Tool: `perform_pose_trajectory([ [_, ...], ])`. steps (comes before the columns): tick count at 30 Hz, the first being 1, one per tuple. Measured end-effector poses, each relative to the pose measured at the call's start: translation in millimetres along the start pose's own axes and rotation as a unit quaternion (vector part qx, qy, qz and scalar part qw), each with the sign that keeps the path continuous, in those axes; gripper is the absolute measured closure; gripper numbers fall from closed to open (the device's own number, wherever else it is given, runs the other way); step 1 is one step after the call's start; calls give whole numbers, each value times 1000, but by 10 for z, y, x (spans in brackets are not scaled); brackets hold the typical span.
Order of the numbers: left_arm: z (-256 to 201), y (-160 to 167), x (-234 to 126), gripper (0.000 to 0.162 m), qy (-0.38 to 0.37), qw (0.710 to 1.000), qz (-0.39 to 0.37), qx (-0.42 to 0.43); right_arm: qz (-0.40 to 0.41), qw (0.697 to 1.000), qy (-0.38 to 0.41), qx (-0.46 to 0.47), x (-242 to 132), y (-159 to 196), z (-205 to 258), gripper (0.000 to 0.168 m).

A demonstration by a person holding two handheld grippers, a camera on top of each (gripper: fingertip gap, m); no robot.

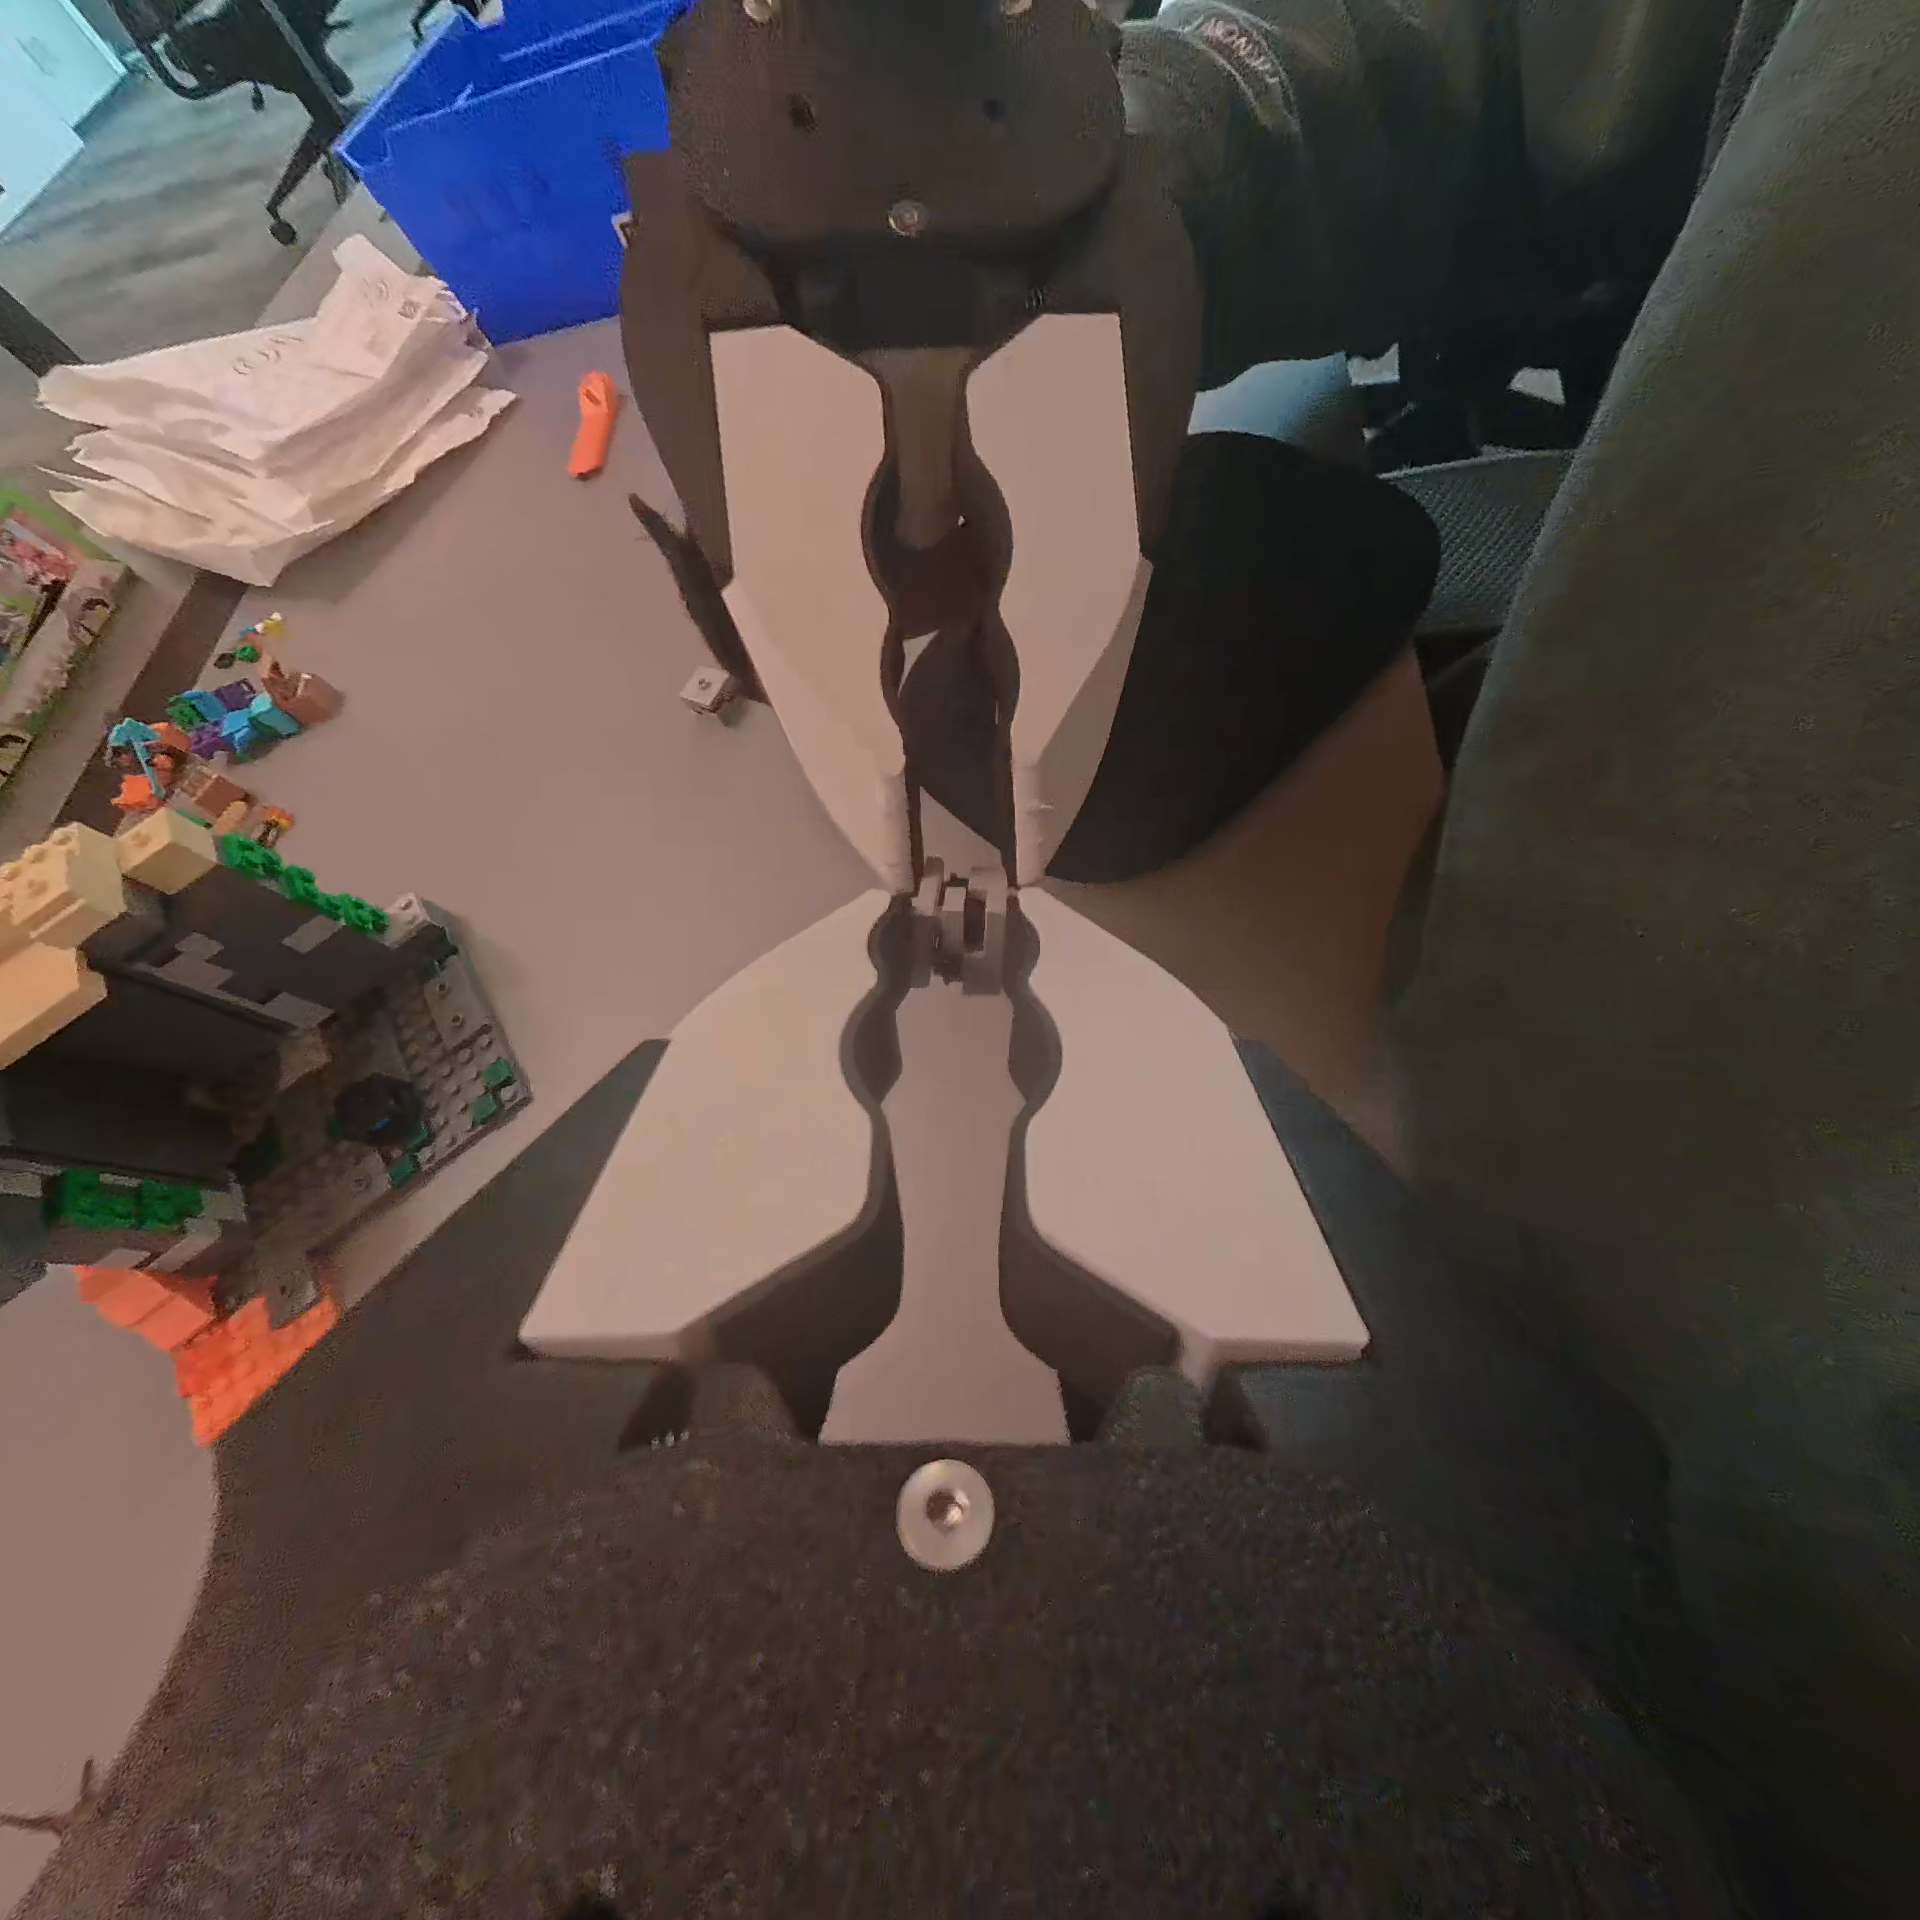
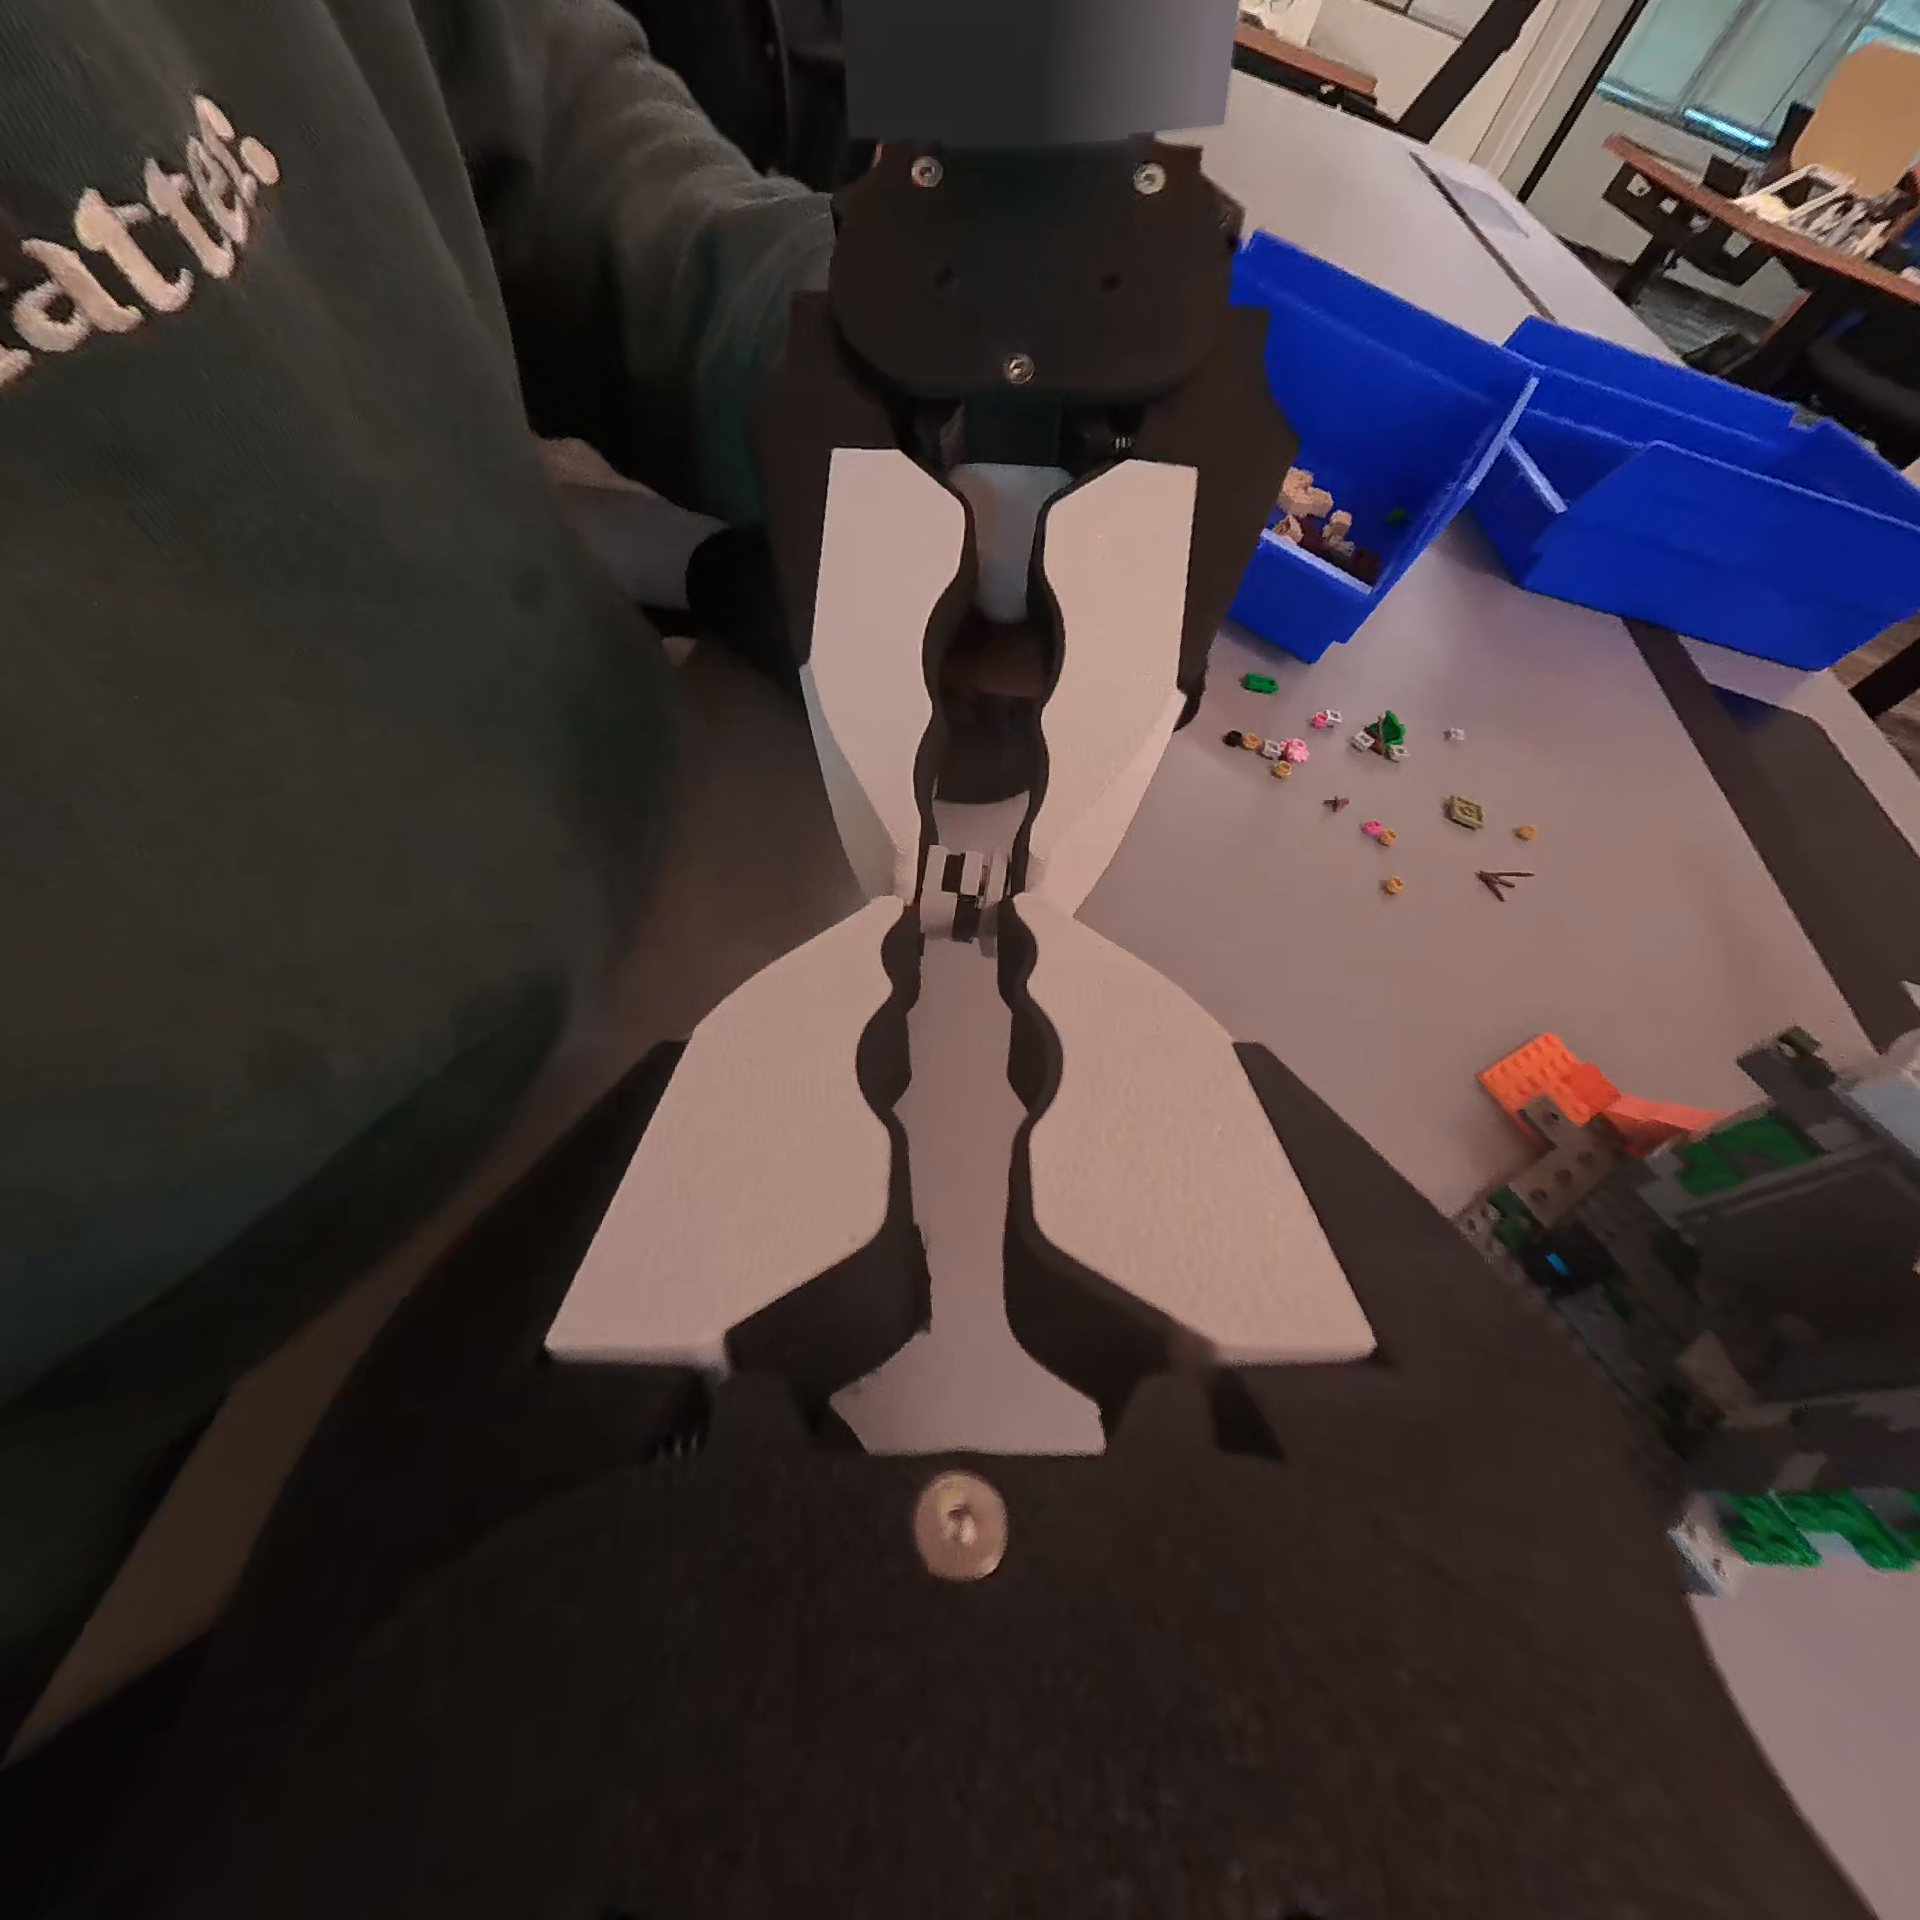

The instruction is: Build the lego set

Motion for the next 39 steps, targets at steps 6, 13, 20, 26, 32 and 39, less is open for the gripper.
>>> perform_pose_trajectory([
  [6,60,-91,-62,144,19,1000,0,15,-101,994,7,48,-54,16,-19,156],
  [13,56,-219,-66,140,26,999,-28,27,-154,987,-1,49,-181,27,-10,157],
  [20,83,-191,-88,162,-8,999,-13,49,-141,989,4,42,-169,53,4,168],
  [26,255,67,-145,162,-38,999,-12,-2,-103,992,44,58,-236,203,-142,168],
  [32,375,200,-282,162,-67,997,-29,-39,-159,977,91,107,-568,229,-433,168],
  [39,286,395,-524,162,-39,997,-30,-55,-63,987,107,105,-657,377,-486,166],
])
Point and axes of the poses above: each gripper's, where its closed fingertips meet, x out along the fingers, y out of its underside, z = x × y across the jaws, the point moved 5 cm from there along -x, back along the fingers, and after that the axes turned 14 degrees about z, right-handed, at the moved point
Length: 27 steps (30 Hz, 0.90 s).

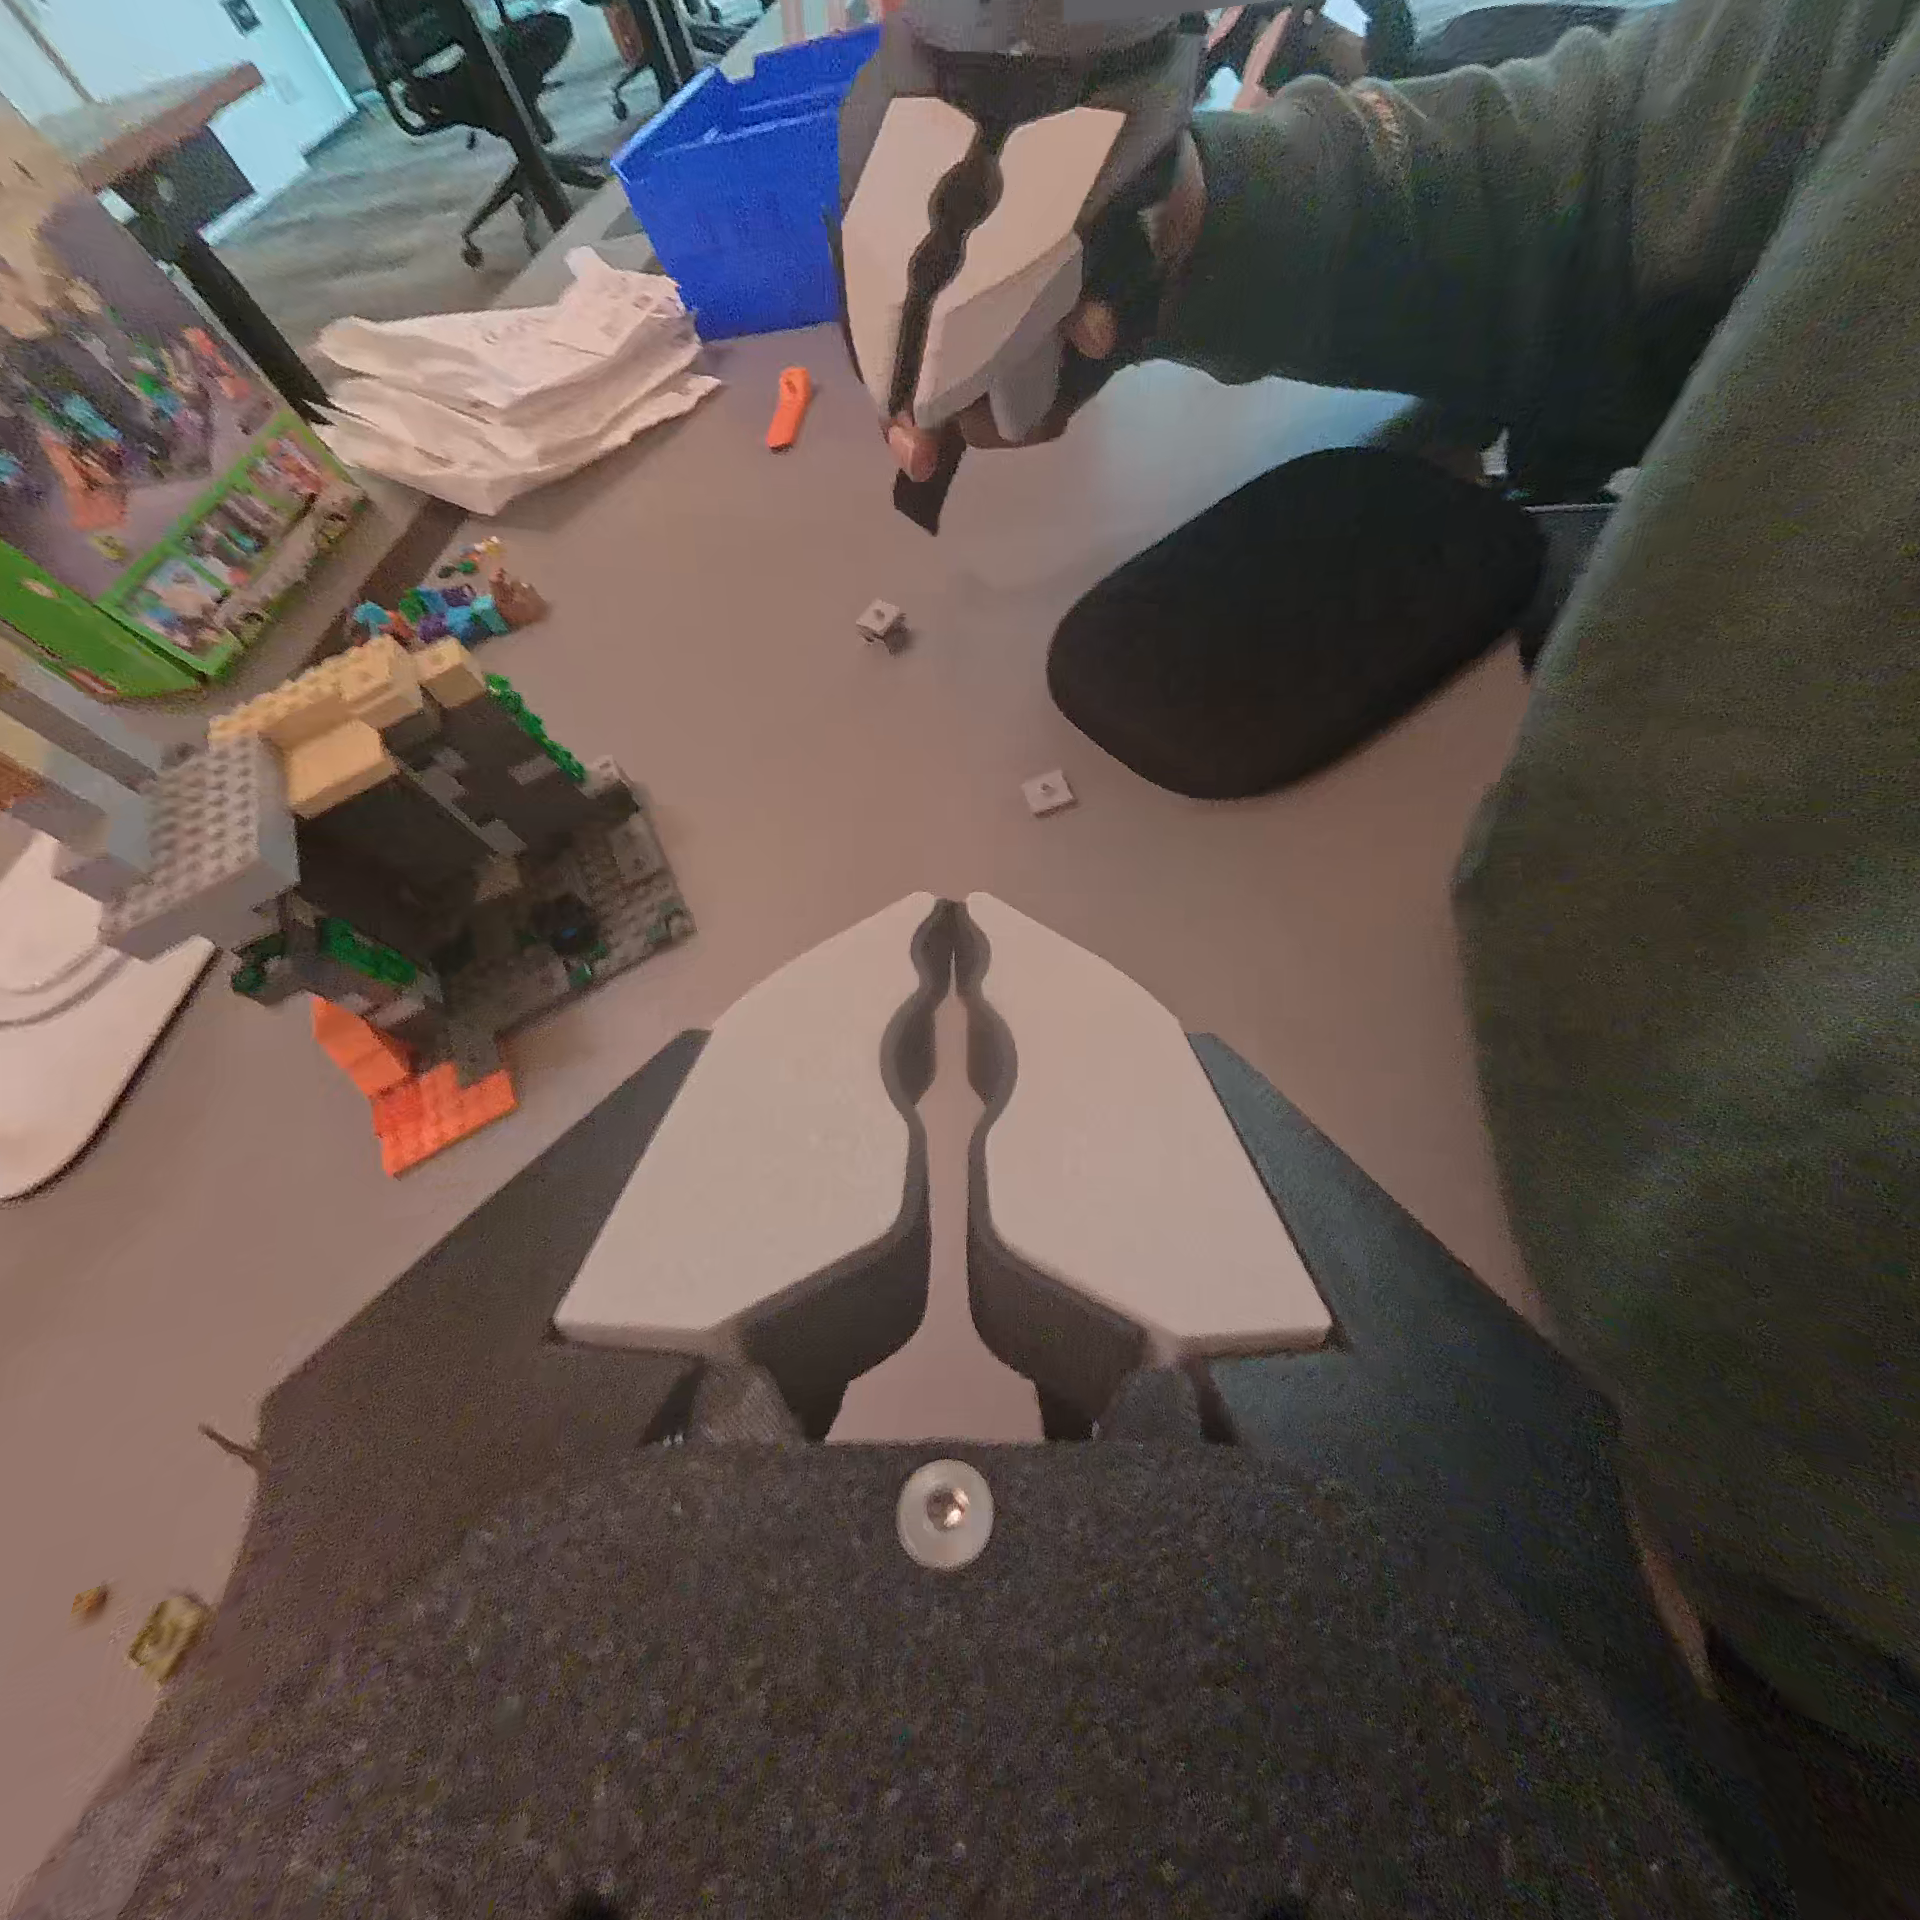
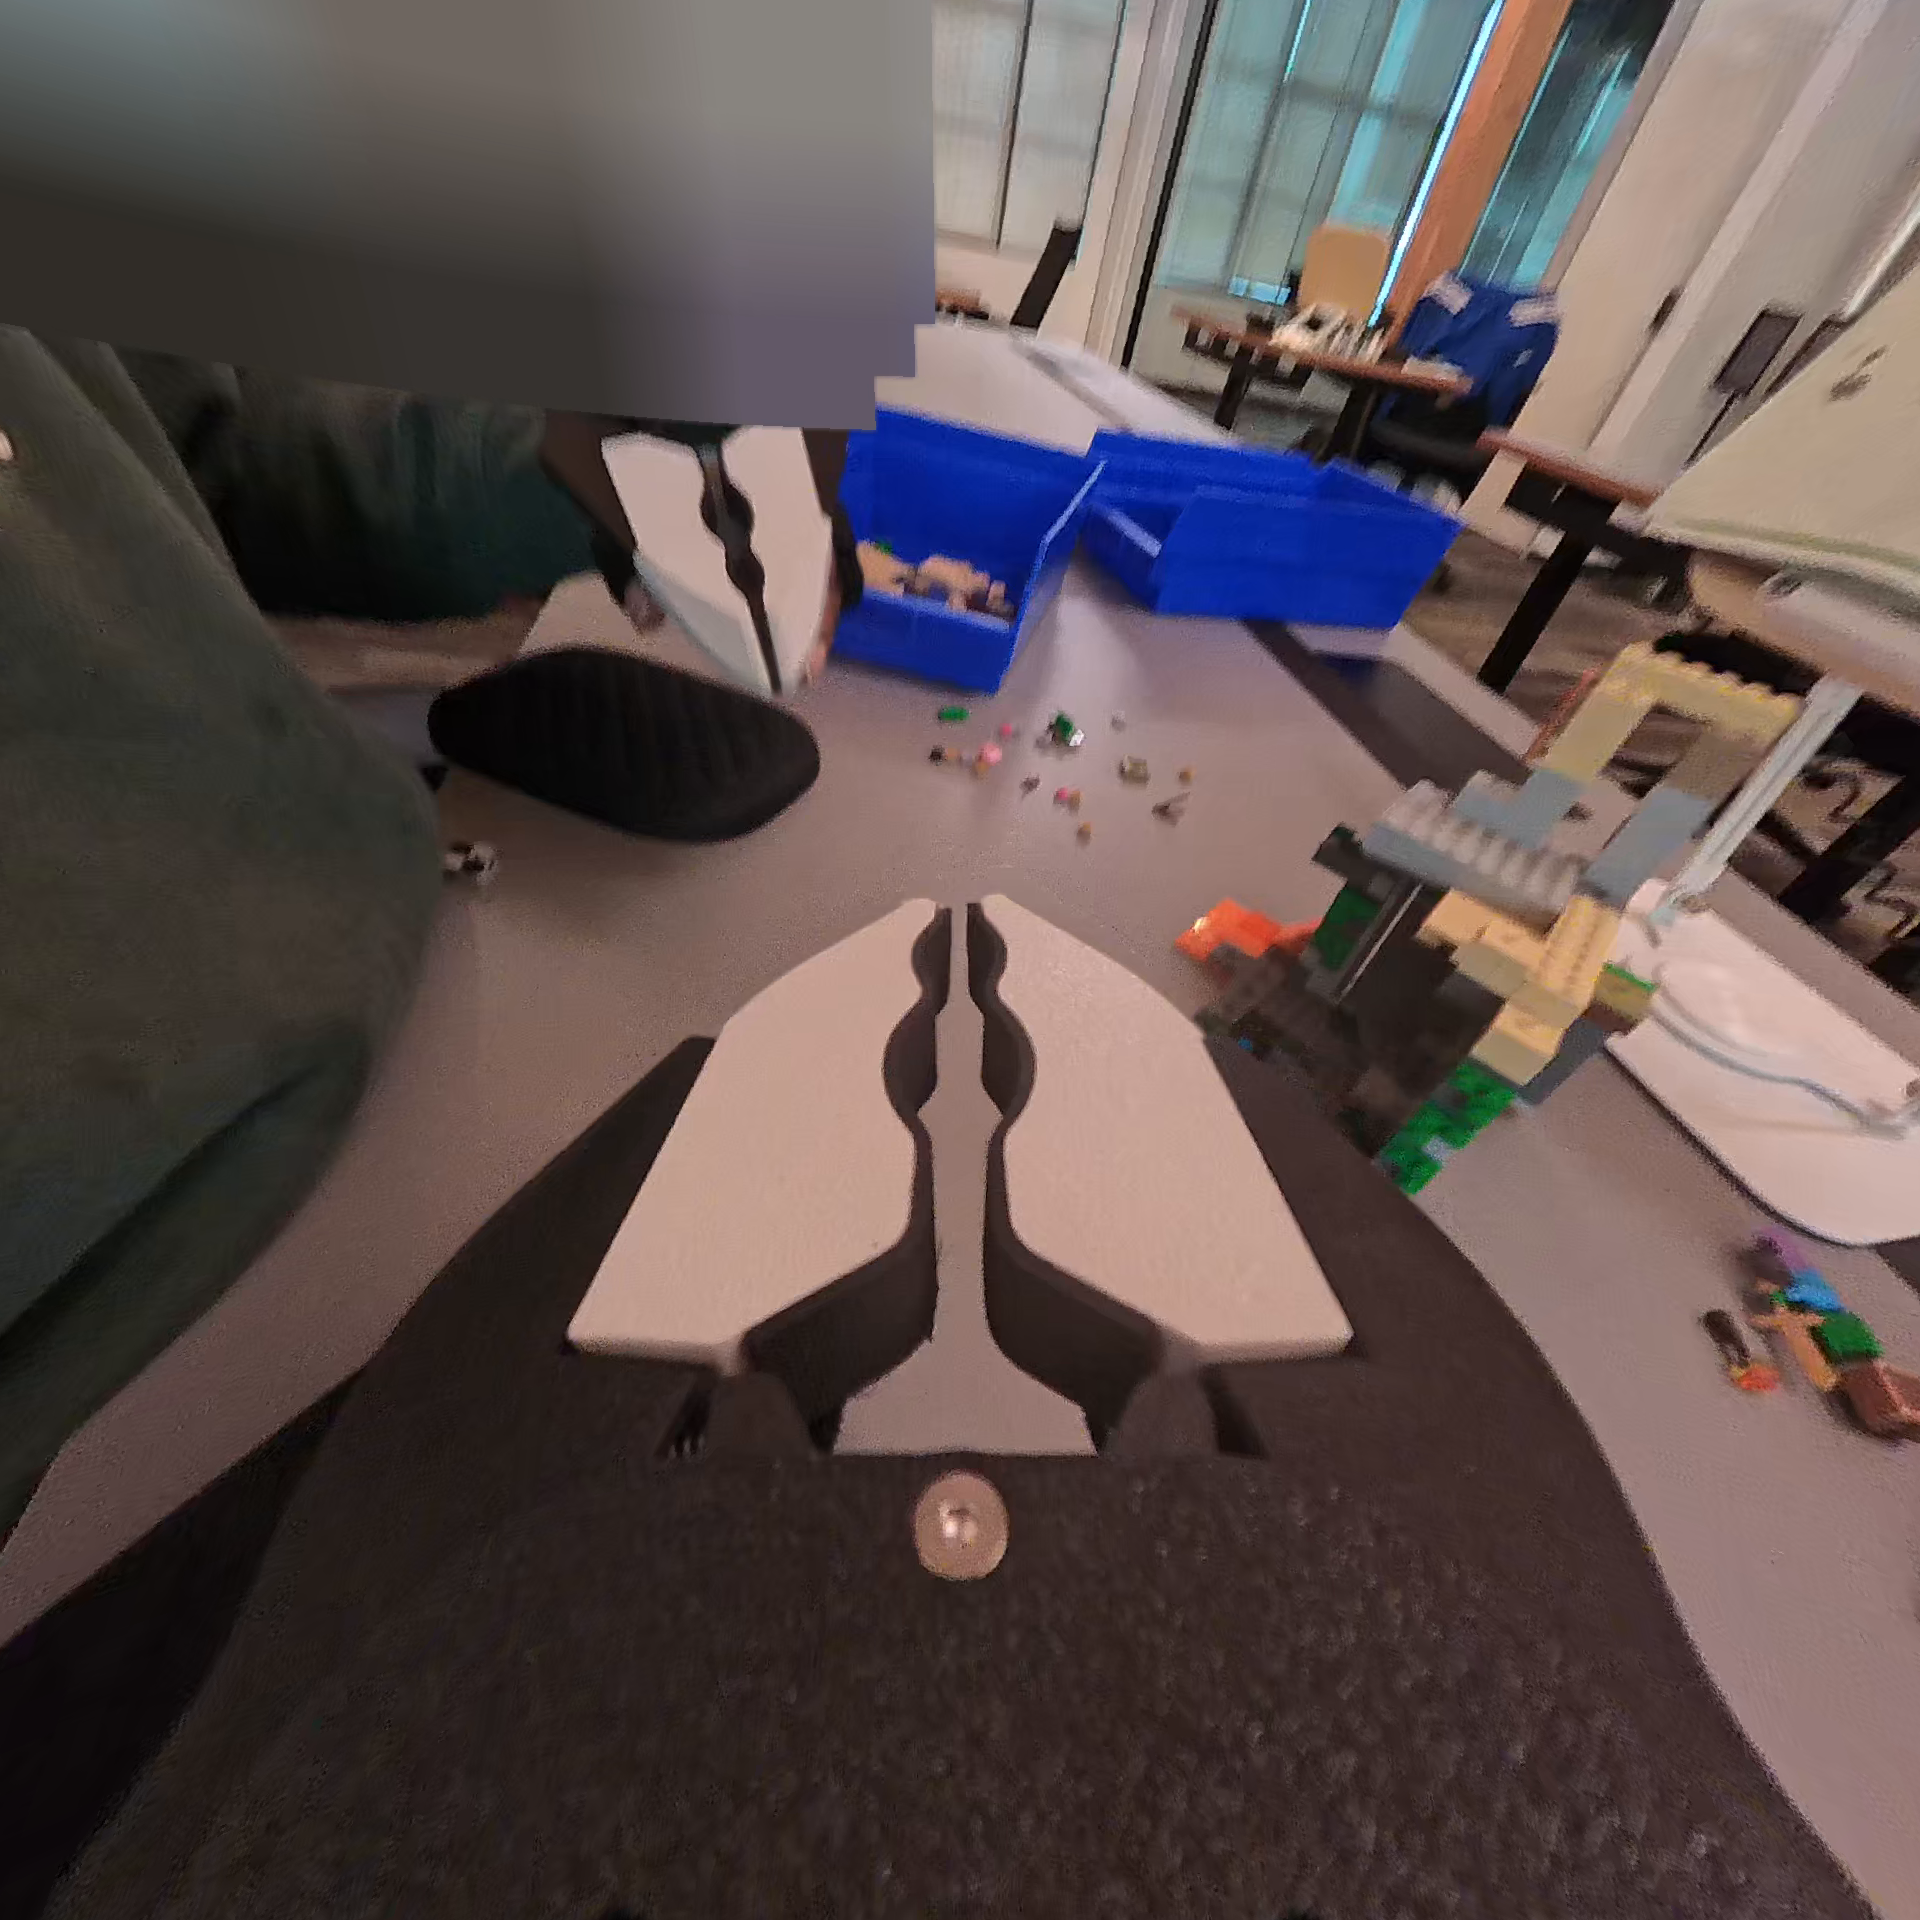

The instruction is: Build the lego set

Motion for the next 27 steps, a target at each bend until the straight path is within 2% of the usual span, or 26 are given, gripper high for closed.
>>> perform_pose_trajectory([
  [1,-43,49,-54,162,12,1000,6,-4,16,1000,-4,-2,32,44,30,165],
  [3,-181,180,-157,151,41,999,31,-7,34,999,-18,-2,99,131,99,165],
  [7,-646,548,-283,147,121,985,121,3,42,998,-37,6,202,244,154,166],
  [12,-1104,843,-187,136,165,967,193,23,31,998,-53,6,283,190,161,168],
  [16,-1139,879,-24,135,150,966,209,31,45,997,-58,-11,321,165,233,168],
  [20,-1149,905,114,146,154,959,233,51,66,996,-59,-20,309,234,303,168],
  [27,-692,667,335,146,109,970,215,37,82,996,-47,-6,310,307,224,168],
])
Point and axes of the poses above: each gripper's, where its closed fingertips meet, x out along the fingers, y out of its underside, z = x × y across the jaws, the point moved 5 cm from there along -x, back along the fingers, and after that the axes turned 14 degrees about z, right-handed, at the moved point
